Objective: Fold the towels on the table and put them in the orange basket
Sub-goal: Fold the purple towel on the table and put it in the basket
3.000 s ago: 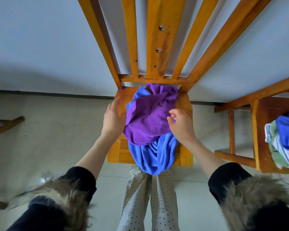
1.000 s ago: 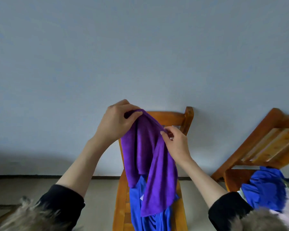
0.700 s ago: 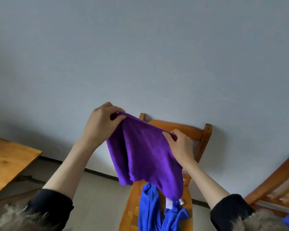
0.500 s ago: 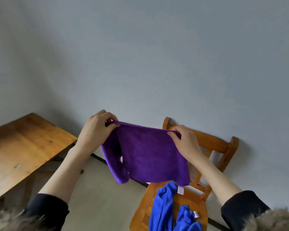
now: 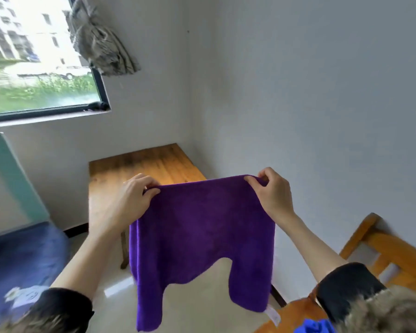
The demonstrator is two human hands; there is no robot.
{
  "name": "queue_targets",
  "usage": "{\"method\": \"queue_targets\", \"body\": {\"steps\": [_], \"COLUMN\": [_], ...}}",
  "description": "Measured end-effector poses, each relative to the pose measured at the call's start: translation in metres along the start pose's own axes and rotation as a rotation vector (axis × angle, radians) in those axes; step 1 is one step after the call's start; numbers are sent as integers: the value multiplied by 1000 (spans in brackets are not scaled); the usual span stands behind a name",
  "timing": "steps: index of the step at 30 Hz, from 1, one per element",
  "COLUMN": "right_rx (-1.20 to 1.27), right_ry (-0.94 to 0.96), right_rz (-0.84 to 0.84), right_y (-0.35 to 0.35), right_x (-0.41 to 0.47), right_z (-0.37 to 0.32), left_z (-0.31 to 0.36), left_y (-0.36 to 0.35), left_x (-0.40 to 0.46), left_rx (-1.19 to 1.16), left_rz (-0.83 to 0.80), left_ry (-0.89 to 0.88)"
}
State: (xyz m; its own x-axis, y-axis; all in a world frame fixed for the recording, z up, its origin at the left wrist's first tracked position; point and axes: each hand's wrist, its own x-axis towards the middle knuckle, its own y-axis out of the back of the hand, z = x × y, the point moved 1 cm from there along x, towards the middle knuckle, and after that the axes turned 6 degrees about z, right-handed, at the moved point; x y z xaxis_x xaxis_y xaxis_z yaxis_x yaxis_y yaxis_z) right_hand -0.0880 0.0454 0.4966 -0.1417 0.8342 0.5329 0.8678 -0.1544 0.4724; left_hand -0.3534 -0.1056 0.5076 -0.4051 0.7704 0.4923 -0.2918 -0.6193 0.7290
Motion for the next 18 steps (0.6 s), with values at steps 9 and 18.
{"method": "queue_targets", "body": {"steps": [9, 18], "right_rx": [-79, -57], "right_ry": [-39, 42], "right_rz": [-113, -273], "right_y": [-160, -292], "right_x": [36, 79], "right_z": [-50, -58], "left_z": [-150, -262], "left_y": [54, 53], "left_x": [13, 59], "left_rx": [67, 144], "left_rz": [172, 158], "left_ry": [257, 352]}}
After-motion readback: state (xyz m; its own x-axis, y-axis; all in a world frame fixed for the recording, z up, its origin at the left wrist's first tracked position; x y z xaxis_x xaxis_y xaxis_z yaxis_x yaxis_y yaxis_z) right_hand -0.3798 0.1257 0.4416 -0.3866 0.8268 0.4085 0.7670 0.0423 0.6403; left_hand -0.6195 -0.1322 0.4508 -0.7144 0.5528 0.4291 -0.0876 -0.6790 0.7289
